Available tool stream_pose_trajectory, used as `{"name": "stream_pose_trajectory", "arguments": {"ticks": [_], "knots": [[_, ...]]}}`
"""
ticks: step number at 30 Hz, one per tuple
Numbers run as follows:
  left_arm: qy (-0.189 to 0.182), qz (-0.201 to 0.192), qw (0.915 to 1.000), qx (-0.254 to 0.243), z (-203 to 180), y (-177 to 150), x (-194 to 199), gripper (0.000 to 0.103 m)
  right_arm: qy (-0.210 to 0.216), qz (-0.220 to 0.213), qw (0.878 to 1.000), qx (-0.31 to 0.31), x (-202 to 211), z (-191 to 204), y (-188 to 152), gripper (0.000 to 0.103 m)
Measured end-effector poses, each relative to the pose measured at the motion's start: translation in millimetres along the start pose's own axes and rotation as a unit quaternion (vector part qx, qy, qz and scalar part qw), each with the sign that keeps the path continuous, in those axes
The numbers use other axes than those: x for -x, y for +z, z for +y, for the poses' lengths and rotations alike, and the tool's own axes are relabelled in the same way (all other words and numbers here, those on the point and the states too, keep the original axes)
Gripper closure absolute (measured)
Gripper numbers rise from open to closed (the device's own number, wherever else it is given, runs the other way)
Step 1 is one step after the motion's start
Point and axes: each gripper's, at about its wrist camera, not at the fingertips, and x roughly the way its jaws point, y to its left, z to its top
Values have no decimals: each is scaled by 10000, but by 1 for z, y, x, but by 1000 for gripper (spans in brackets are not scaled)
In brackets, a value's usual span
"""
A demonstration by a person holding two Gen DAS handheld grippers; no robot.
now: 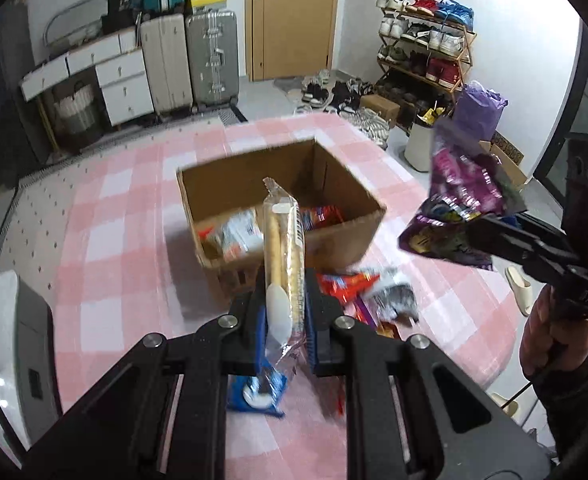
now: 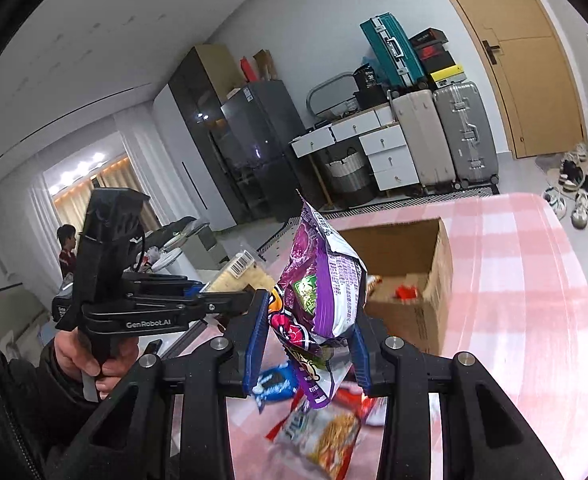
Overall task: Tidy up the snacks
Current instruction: 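Carry the purple bag and cake bar toward the box with both grippers, then open both grippers over the box to drop the purple bag and cake bar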
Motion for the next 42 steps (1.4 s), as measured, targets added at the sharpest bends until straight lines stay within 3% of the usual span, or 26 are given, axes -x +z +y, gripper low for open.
{"name": "stream_pose_trajectory", "arguments": {"ticks": [13,23,38,40,42], "knots": [[-136,-91,9993,331,32,89,-28,91,4,66,9999,160,-46,-3,56,66],[-174,-99,9983,538,50,133,-61,91,-100,8,9998,189,-73,-11,82,66],[-413,500,9955,696,60,123,-162,90,-682,558,9955,343,-139,-47,66,65],[-454,508,9950,732,60,123,-169,86,-752,504,9955,296,-141,-54,65,48],[-467,554,9946,749,60,121,-174,60,-742,428,9959,284,-140,-58,65,37]]}}
